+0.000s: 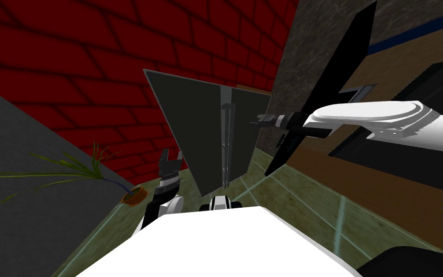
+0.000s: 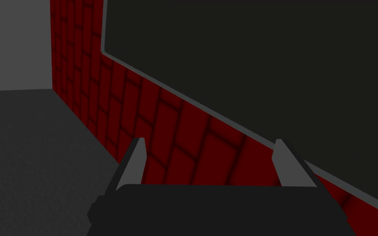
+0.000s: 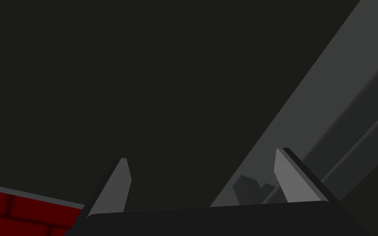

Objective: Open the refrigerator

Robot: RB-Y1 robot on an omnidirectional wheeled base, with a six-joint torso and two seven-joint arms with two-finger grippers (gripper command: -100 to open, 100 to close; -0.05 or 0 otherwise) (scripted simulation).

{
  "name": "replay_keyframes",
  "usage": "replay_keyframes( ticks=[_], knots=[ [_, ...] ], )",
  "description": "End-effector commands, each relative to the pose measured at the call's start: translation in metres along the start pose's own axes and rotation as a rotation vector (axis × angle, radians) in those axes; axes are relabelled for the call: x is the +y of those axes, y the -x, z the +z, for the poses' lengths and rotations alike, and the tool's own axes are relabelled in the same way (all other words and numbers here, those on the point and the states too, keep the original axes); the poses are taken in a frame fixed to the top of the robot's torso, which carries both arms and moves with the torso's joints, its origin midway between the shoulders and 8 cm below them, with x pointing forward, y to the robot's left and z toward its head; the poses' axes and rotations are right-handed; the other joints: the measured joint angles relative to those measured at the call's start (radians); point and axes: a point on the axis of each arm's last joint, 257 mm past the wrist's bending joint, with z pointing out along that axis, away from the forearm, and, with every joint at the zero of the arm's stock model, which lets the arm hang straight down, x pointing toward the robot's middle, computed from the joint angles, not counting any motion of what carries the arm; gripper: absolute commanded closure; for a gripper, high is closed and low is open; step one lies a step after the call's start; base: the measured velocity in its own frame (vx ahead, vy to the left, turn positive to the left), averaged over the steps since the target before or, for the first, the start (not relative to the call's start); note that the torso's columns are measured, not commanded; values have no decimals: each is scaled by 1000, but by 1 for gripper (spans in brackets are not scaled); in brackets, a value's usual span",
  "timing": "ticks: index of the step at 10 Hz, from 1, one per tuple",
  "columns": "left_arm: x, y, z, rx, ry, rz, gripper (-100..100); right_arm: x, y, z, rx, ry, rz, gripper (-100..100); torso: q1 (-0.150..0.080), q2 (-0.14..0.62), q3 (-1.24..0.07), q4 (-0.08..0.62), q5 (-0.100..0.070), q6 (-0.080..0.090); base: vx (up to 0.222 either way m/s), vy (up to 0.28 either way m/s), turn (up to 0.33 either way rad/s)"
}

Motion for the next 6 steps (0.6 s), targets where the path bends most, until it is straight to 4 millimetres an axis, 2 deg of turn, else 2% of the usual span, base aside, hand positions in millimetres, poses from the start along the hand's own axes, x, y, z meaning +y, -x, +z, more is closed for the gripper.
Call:
replay_keyframes(
  ticks=[1,2,4,6],
  knots=[
    [0,0,0,0,0,0,0,3,10,6,-2,14,-22,-100,-1,0,0,0,0,0,5,47,11],
    [0,0,0,0,0,0,0,3,10,6,-2,14,-22,-100,-5,-1,0,0,-2,0,0,8,15],
    [0,0,0,0,0,0,0,6,39,21,-21,29,-72,-100,-3,-1,-1,0,-1,0,15,83,-159],
    [0,0,0,0,0,0,0,11,41,25,-17,42,-87,-100,1,-1,-1,-1,1,-1,-8,85,-23]
  ],
)
